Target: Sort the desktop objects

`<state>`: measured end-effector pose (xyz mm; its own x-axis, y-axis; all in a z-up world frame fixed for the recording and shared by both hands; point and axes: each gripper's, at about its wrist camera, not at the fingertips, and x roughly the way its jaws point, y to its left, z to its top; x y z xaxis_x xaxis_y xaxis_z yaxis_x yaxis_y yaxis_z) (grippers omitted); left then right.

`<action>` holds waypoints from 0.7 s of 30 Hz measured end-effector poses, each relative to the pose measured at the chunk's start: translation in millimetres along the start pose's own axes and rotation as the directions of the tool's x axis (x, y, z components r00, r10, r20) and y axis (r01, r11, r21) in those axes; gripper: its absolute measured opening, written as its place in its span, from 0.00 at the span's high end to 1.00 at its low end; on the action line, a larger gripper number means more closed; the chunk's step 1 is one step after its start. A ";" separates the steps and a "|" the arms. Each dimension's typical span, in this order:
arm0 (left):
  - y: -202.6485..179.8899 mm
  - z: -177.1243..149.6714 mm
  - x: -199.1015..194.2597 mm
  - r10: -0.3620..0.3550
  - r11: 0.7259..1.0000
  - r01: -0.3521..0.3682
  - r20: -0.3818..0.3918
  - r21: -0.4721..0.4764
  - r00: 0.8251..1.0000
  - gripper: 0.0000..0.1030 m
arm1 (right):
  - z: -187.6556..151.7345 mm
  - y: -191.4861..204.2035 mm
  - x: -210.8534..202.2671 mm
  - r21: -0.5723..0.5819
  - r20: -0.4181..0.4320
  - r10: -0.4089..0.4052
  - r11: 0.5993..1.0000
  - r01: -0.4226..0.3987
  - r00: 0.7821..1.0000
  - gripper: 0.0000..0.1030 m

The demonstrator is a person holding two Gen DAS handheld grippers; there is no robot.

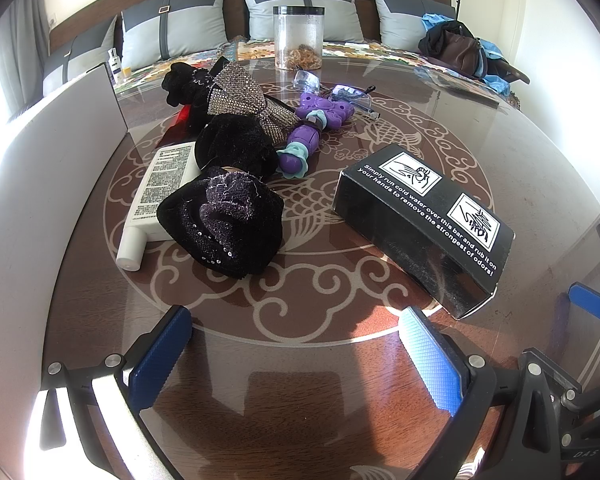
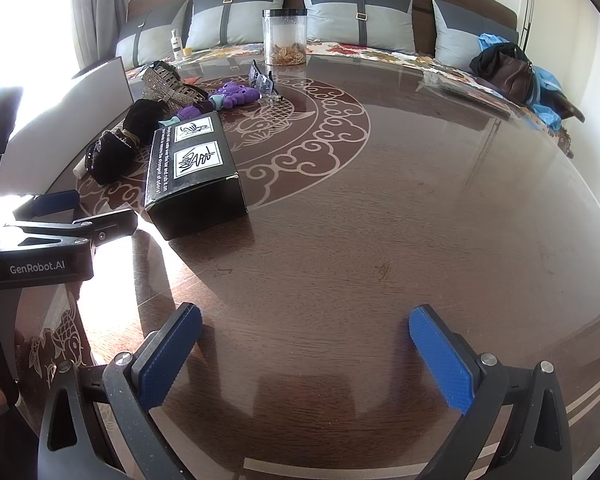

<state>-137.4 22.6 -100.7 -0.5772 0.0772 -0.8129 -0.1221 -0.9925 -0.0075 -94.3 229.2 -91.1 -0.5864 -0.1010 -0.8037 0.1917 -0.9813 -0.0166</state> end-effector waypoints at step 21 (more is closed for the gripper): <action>8.8 -26.8 -22.9 -0.073 0.989 0.086 -0.110 0.118 0.991 0.00 | -0.2 -0.3 -0.1 0.000 0.000 0.000 1.000 0.000 1.000 0.00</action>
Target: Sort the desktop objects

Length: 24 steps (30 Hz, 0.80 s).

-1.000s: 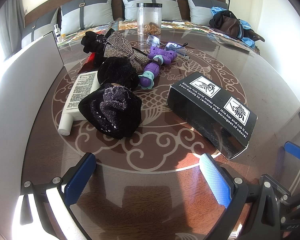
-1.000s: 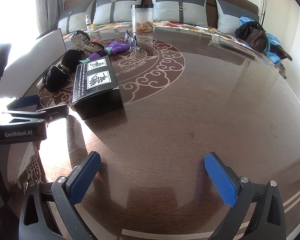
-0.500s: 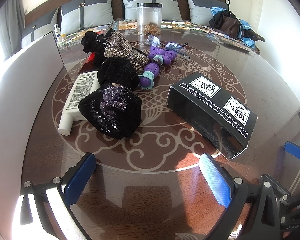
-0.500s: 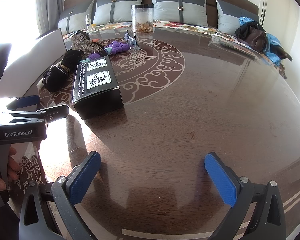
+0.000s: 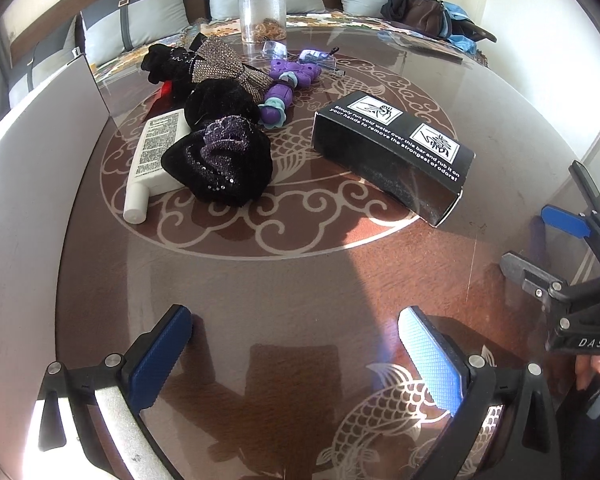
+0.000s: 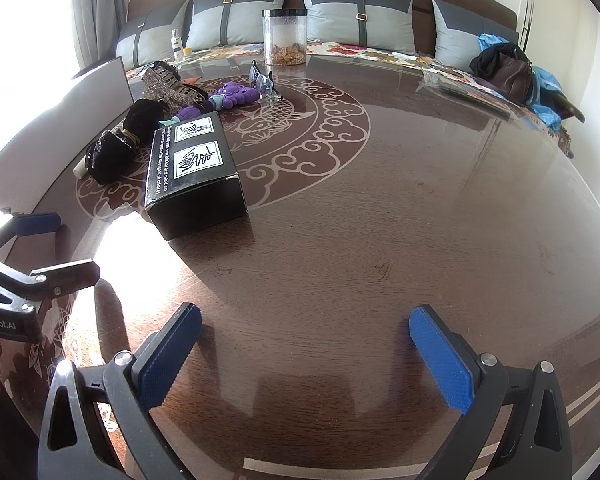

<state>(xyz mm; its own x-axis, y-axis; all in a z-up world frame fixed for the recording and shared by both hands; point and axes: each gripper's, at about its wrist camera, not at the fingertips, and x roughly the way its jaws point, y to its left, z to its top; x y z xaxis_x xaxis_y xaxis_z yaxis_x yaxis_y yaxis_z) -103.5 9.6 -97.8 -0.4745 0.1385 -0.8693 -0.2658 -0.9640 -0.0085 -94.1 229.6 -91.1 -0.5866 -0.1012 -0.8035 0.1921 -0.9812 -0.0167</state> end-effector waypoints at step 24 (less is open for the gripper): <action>2.0 -23.1 -11.2 0.009 1.000 -0.008 0.087 -0.014 0.996 0.00 | 89.0 61.8 26.2 -0.219 0.010 0.188 0.959 -0.181 0.982 0.00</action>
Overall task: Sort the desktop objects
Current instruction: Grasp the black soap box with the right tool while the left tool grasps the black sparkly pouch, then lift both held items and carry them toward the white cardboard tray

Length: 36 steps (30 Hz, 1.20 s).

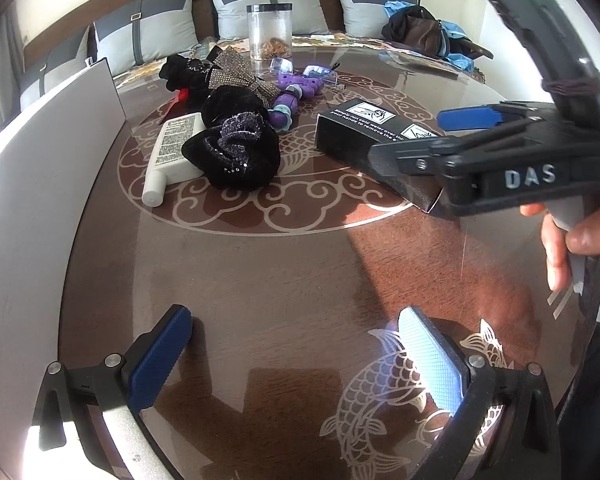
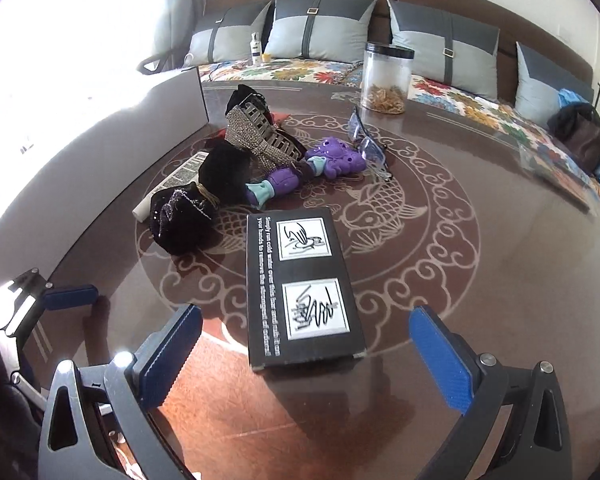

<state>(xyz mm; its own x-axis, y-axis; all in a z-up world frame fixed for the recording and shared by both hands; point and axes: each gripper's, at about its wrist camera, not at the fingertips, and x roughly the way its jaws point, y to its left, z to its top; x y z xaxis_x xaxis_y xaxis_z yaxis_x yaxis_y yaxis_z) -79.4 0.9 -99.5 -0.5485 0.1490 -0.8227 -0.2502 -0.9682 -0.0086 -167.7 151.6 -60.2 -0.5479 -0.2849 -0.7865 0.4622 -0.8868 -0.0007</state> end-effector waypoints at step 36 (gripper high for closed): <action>8.6 34.4 -7.0 -0.072 0.997 0.072 -0.014 -0.008 0.997 0.03 | -71.5 -40.3 -36.8 0.152 -0.063 0.002 0.988 0.008 0.998 0.40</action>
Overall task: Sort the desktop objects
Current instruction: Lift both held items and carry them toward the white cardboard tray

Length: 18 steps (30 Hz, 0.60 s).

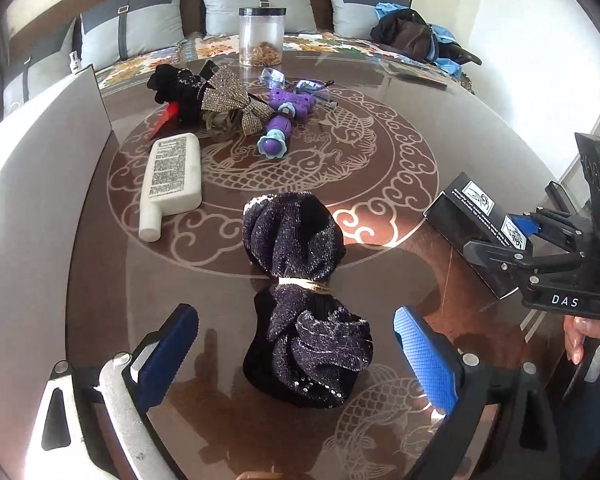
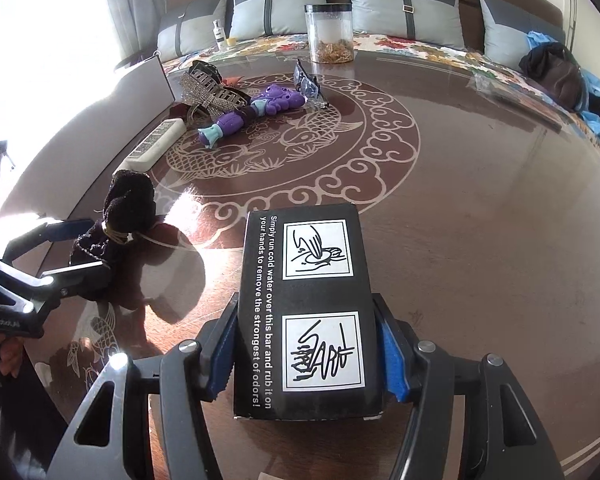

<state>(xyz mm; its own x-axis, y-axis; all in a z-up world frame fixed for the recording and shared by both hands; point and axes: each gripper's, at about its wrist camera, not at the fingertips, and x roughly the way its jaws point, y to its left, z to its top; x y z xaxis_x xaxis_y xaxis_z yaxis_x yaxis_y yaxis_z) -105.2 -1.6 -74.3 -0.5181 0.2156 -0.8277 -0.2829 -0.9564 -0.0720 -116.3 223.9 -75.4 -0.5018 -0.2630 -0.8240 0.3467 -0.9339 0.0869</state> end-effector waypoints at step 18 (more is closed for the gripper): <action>51.2 5.9 -97.1 -0.056 0.982 0.087 0.183 -0.168 0.982 0.72 | 17.4 43.2 -60.7 -0.089 0.050 -0.016 0.996 0.021 0.999 0.43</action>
<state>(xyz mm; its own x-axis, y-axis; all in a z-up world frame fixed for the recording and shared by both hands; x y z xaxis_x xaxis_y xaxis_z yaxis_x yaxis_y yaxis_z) -74.1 -70.4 5.7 -0.6402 0.3008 -0.7069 -0.1872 -0.9535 -0.2363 -84.7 195.3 -11.9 -0.5461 -0.2593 -0.7965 0.4054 -0.9139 0.0196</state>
